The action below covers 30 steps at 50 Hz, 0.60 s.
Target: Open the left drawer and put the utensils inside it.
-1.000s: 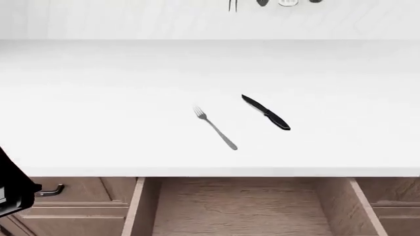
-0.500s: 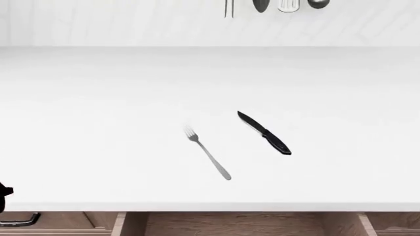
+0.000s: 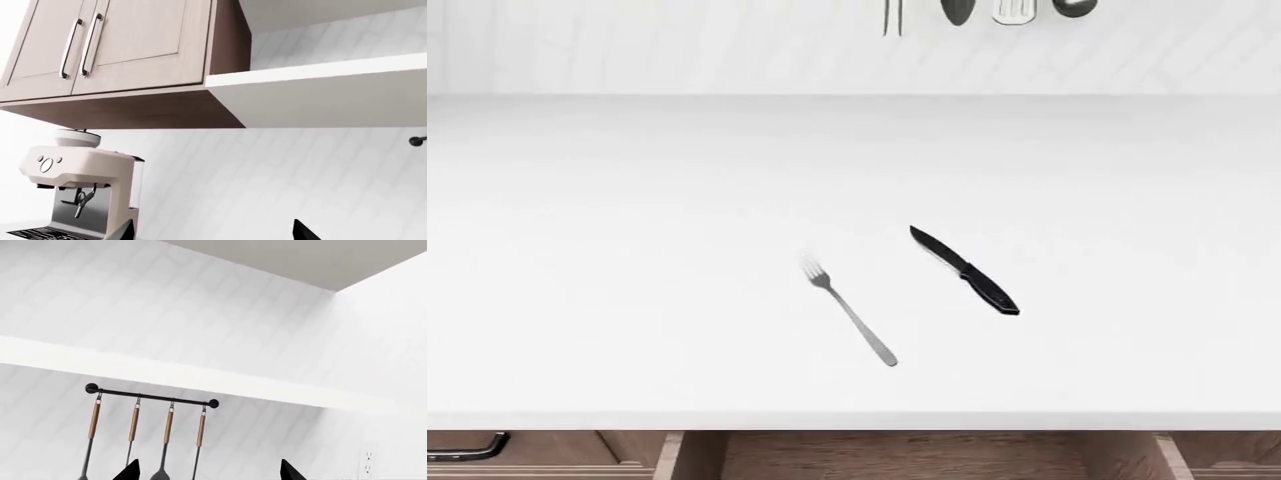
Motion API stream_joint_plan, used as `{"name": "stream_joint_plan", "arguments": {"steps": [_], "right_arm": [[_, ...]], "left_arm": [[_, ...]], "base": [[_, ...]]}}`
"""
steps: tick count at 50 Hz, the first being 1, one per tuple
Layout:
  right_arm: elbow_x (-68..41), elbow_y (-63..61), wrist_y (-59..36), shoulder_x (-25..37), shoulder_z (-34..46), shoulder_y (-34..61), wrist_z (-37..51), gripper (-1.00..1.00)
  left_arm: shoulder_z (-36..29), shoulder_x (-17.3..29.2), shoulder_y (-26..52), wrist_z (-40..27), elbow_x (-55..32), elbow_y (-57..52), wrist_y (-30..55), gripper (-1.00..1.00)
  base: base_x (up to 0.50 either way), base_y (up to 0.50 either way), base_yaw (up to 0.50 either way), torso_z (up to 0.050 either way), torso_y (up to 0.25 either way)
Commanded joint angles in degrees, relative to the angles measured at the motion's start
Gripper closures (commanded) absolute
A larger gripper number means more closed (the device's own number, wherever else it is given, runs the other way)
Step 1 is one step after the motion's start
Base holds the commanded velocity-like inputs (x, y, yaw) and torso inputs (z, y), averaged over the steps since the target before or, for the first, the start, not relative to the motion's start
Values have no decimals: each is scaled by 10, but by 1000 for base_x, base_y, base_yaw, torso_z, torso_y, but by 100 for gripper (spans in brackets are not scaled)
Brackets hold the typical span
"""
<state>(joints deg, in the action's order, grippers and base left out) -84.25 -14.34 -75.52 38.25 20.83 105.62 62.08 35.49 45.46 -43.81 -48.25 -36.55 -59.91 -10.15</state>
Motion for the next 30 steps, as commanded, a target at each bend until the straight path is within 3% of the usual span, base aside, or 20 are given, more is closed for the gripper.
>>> {"name": "stream_joint_plan", "arguments": {"steps": [1, 4, 11, 15, 30], "right_arm": [[-37, 22, -22, -2, 13, 1, 12, -100], [-79, 54, -46, -5, 25, 0, 33, -100], [-318, 177, -72, 7, 115, -19, 158, -100], [-411, 205, -57, 21, 137, -53, 149, -100], [-487, 225, -51, 35, 178, -80, 130, -100]], "left_arm": [[23, -17, -12, 18, -5, -1, -8, -100], [30, -24, -12, 26, -7, -1, -8, -100], [46, -45, -12, 47, -14, -1, -8, -100], [51, -52, -12, 53, -16, -1, -8, -100], [54, -62, -12, 63, -16, -1, -8, -100]], "base": [[0, 0, 0, 0, 0], [0, 0, 0, 0, 0], [0, 0, 0, 0, 0], [0, 0, 0, 0, 0], [0, 0, 0, 0, 0]]}}
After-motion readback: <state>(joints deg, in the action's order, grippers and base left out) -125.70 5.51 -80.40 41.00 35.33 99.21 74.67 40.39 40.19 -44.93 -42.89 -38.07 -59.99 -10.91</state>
